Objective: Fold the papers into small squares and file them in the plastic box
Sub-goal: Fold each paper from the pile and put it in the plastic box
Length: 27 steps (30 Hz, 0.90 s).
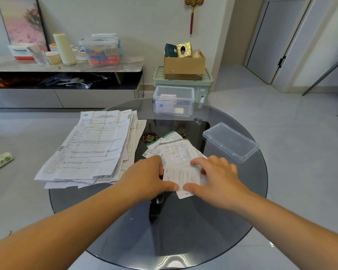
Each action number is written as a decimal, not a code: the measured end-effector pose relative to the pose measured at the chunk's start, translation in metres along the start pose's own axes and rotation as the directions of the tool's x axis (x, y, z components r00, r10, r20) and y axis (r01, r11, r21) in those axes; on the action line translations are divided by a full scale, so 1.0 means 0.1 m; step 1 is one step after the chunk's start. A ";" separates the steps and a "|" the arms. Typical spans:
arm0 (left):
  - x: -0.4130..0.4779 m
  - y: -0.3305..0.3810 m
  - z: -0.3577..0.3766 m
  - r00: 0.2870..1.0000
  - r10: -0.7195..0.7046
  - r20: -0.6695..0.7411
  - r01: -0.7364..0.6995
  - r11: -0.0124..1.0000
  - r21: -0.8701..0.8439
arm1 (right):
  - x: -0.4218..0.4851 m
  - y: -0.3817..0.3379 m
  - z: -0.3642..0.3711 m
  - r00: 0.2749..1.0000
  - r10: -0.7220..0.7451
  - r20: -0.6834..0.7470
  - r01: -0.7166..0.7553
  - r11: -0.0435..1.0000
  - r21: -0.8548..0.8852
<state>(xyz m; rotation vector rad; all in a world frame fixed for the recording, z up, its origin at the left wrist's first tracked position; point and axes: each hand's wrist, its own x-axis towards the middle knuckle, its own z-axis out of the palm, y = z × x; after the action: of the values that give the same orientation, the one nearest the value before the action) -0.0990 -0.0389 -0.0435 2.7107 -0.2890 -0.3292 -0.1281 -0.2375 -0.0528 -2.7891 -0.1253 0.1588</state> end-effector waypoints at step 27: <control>0.08 0.09 -0.05 0.988 0.152 0.005 -0.151 0.988 -0.036 | -0.10 0.07 -0.05 0.944 -0.328 0.044 0.327 0.944 0.030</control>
<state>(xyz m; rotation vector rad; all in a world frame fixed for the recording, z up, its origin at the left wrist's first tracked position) -0.0912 -0.0477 -0.0371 2.6343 -0.4838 -0.2982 -0.1374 -0.2471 -0.0491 -2.6941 -0.5918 0.1432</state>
